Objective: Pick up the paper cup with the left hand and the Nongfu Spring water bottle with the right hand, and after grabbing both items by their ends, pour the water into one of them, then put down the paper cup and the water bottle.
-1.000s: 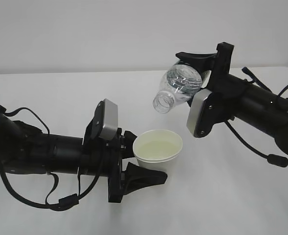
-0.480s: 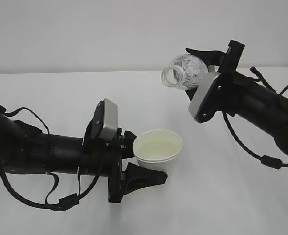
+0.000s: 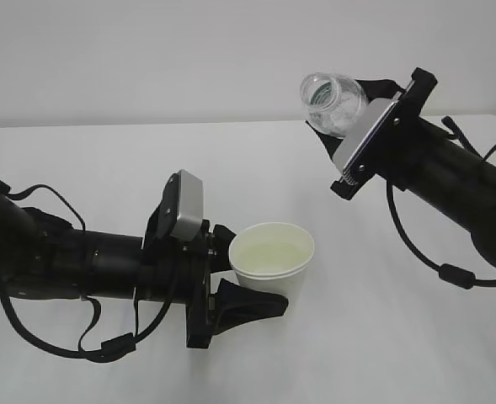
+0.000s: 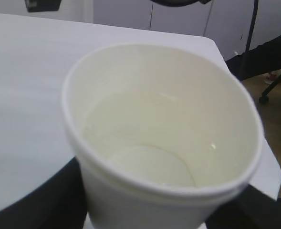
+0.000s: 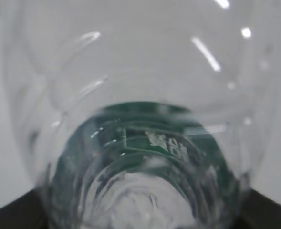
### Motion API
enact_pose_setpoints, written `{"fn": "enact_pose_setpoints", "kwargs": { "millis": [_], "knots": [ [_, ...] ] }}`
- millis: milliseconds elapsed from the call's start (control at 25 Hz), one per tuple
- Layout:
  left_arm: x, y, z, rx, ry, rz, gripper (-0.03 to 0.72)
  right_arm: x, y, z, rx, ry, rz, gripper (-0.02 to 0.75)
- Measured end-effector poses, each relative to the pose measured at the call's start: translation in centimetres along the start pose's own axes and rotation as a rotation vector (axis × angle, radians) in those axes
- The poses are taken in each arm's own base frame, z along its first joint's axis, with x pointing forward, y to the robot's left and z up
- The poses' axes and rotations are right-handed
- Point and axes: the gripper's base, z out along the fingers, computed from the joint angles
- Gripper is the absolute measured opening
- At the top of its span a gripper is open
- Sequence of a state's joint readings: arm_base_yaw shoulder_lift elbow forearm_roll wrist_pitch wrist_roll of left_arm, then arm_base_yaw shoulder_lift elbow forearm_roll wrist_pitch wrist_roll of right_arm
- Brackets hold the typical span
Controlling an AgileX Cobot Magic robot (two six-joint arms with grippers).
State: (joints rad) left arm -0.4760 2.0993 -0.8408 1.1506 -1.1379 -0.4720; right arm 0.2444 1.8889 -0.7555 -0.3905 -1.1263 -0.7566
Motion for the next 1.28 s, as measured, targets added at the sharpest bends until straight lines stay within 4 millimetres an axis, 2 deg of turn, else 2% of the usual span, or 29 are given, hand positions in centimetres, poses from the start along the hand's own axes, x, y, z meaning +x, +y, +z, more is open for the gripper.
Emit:
{"fn": "enact_pose_setpoints", "kwargs": {
  "millis": [360, 1280],
  "knots": [
    [0.0, 0.0, 0.0, 0.000, 0.000, 0.000, 0.474, 0.6, -0.2, -0.3, 0.049, 0.057, 0.203, 0.456],
    [0.0, -0.1, 0.1, 0.004, 0.001, 0.001, 0.474, 2.4, 0.1, -2.1, 0.187, 0.216, 0.518, 0.455]
  ]
}}
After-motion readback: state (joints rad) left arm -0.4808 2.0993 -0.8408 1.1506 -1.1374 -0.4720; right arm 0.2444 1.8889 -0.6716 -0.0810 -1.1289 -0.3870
